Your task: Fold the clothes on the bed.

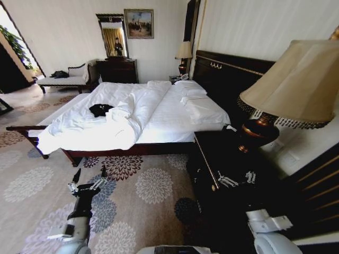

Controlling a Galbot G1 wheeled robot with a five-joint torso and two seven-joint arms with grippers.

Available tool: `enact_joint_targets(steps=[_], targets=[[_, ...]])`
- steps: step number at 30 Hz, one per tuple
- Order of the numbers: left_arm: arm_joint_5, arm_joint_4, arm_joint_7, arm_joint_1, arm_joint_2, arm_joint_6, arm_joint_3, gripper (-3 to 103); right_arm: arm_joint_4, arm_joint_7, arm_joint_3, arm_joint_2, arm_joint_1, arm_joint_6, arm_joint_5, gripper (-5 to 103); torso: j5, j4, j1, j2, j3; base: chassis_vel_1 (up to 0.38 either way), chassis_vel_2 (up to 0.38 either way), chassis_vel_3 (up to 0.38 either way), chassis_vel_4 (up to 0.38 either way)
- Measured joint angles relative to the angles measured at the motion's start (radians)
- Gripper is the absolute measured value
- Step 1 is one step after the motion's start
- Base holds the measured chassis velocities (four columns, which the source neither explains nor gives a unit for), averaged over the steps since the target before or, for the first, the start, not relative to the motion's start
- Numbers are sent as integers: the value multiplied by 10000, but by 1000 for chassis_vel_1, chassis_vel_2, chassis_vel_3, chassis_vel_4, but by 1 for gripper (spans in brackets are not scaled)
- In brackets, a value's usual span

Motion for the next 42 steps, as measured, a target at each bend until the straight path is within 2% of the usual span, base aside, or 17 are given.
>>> enact_joint_targets(steps=[2,3,4,13,22,31,42], targets=[[74,0,-102,9,-16,34,1,100,-26,-57,-23,24,7,18,-39,100,0,0,0,0,0,0,0,0,0],[134,-58,-397,67,-19,343,1,100,-64,-79,-31,61,21,31,-131,100,0,1,0,0,1,0,0,0,0],[164,-119,-410,95,-10,435,-5,100,-63,-79,-27,79,25,31,-131,100,0,1,0,0,0,0,0,0,0],[217,-415,-80,222,57,460,87,100,204,-68,82,137,-82,7,-55,100,0,0,0,0,0,0,0,0,0],[107,-583,-69,259,88,738,120,100,340,16,194,112,-290,-326,-66,100,0,0,0,0,0,0,0,0,0],[216,-555,-110,277,197,1104,-71,100,511,631,240,122,-448,-969,-365,100,0,0,0,0,0,0,0,0,0],[196,-252,-146,129,224,1134,-82,100,447,585,215,197,-445,-1012,-518,100,0,0,0,0,0,0,0,0,0]])
